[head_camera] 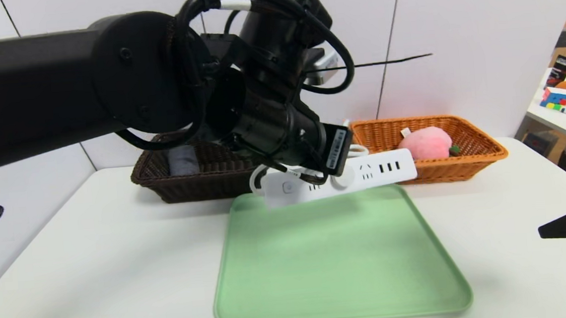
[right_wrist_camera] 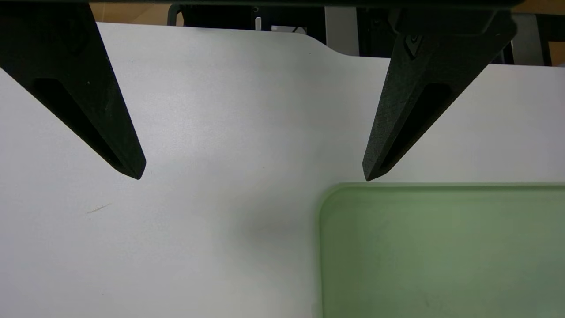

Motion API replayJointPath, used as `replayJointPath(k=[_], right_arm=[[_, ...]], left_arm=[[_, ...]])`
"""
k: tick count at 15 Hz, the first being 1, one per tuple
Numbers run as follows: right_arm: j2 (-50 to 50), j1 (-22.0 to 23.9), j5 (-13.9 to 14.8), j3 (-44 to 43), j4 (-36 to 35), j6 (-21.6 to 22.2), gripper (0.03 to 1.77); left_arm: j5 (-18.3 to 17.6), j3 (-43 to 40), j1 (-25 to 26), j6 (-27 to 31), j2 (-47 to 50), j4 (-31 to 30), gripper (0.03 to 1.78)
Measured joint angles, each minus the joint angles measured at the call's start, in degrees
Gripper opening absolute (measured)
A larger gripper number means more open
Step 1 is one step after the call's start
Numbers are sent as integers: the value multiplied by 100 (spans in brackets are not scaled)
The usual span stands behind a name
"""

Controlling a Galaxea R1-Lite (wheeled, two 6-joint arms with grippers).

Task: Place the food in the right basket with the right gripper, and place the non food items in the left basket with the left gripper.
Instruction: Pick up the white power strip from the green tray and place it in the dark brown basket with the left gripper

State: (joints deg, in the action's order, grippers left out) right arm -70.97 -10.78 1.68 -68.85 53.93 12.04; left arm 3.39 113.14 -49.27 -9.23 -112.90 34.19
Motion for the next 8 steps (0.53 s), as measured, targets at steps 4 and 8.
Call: replayJointPath(k=[4, 8], right_arm=[[-6, 0, -4, 77, 0, 0, 170], [-13, 0, 2, 138, -10, 0, 170]], left_arm=[[51, -2, 380, -2, 185, -137, 8], [55, -2, 948, 6, 358, -265, 8]])
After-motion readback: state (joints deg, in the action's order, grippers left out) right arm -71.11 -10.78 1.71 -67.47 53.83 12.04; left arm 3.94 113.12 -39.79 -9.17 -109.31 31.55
